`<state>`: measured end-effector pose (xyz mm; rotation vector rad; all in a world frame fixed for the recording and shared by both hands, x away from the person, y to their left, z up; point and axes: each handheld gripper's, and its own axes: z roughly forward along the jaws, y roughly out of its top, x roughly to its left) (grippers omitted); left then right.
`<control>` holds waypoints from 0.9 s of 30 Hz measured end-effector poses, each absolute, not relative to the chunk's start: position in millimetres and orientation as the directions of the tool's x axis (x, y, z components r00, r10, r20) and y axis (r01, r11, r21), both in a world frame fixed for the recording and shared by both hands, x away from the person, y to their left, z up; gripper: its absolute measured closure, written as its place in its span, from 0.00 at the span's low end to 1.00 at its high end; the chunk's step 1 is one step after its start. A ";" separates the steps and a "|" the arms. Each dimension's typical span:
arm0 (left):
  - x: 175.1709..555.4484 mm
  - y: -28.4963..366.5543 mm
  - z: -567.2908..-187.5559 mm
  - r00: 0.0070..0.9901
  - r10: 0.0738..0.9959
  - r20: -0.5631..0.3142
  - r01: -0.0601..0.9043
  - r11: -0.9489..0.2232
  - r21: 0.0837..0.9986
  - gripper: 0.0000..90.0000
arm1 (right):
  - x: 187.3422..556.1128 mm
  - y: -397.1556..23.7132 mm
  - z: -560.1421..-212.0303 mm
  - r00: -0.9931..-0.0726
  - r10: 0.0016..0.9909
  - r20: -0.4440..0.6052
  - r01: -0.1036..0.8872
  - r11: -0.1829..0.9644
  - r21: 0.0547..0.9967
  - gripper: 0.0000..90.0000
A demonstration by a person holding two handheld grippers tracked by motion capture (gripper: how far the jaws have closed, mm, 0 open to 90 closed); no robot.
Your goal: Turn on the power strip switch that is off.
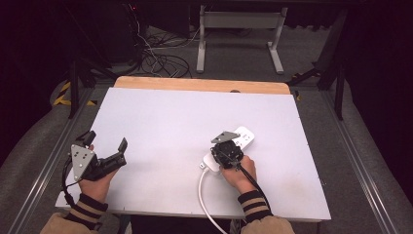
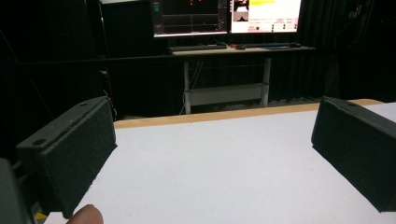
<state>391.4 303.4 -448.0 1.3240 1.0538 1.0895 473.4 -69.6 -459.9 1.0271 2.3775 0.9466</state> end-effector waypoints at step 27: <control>392.2 304.6 -447.6 0.192 0.981 0.028 0.002 -0.029 1.000 0.00 | 469.8 -77.1 -450.8 -0.656 0.749 -0.092 0.422 0.465 0.778 1.00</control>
